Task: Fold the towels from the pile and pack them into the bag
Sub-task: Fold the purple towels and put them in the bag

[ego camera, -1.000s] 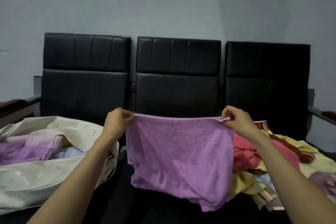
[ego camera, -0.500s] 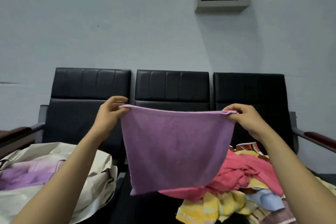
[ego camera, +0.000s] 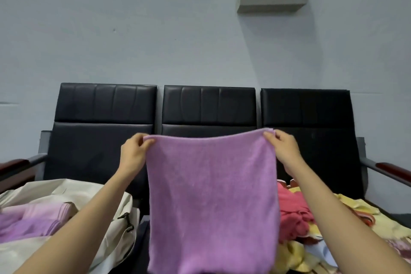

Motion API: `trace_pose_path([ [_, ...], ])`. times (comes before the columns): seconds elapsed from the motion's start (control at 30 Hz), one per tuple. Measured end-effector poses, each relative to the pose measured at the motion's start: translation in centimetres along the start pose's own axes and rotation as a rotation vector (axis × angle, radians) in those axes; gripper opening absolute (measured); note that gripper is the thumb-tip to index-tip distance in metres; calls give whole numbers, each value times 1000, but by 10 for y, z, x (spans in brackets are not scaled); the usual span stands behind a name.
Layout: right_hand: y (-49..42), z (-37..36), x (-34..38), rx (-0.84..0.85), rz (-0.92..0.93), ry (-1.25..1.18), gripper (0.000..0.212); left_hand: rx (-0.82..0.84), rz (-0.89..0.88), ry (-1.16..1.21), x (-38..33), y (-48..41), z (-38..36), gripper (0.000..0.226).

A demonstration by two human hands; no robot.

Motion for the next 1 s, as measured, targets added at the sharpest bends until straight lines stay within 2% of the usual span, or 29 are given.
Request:
trace_pose_path([
  [0.1,6,6,21,-35,89,-150,14,-75,-4,207,-10,-4,10,11],
  [0.17,12,1,12,-5,92,-123,15,-55,34,217,-1,4,7,14],
  [0.43,62,-18,-76,102,-49,193,21,128,166,-29,78,86,-28,14],
  [0.67,132,-44,-157,239,-187,343,16,277,352,-215,166,162,-57,10],
  [0.83,141,-60,-202,327,-254,460,29,383,443,-308,206,175,-77,11],
  [0.93,132,-73,-220,389,-276,537,21,408,463,-378,214,165,-87,12],
  [1.0,120,-80,-229,385,-286,554,32,400,476,-401,217,156,-93,14],
])
Point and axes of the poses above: each hand's wrist, its own y-axis away from the middle knuckle, its own z-axis out of the back of the hand, x = y × z, the point moved 9 cm from there along -y, towards the middle knuckle, and after that the axes turned 1 degree about -x, right-handed, at the moved point
